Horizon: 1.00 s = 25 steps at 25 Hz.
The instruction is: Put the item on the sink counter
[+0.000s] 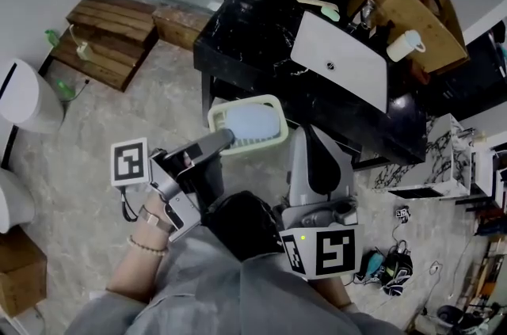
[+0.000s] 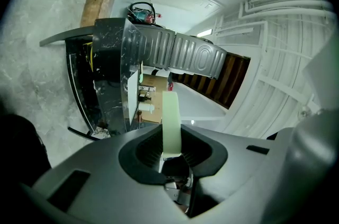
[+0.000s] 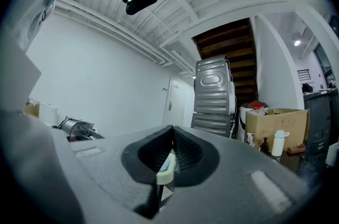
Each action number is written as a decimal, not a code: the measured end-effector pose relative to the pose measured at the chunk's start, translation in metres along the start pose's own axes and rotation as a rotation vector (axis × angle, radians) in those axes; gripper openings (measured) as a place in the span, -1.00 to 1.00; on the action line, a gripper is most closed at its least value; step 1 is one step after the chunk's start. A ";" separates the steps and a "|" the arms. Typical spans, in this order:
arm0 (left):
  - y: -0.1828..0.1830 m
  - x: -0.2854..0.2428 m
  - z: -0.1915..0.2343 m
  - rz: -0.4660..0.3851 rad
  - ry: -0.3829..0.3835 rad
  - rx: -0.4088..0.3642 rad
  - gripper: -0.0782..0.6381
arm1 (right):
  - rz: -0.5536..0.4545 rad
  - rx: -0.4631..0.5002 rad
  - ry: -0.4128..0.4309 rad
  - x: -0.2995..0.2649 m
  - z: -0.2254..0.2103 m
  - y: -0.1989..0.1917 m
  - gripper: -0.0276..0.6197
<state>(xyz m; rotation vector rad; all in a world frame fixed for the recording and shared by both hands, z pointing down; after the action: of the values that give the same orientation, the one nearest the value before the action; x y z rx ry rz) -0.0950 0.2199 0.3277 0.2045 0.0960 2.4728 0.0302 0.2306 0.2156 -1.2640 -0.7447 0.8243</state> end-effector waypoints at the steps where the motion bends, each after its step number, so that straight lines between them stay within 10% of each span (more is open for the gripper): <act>1: 0.001 0.000 0.001 0.001 0.002 0.000 -0.55 | 0.001 0.000 -0.004 0.000 -0.001 0.000 -0.92; 25: 0.074 -0.067 0.010 -0.052 -0.008 -0.007 -0.55 | -0.004 -0.003 0.060 -0.089 -0.055 -0.025 -0.92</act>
<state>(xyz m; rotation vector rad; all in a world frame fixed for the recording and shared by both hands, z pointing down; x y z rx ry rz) -0.0859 0.1202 0.3382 0.2070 0.0885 2.4196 0.0335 0.1239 0.2296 -1.2846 -0.7000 0.7788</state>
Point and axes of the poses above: the fingertips, and each gripper's own axes: x backward along the fingers, z to its left, y out of its top, the point moved 3 cm from there along x, backward along the fingers, and after that the axes turned 5 degrees about y, right-handed, at the moved point
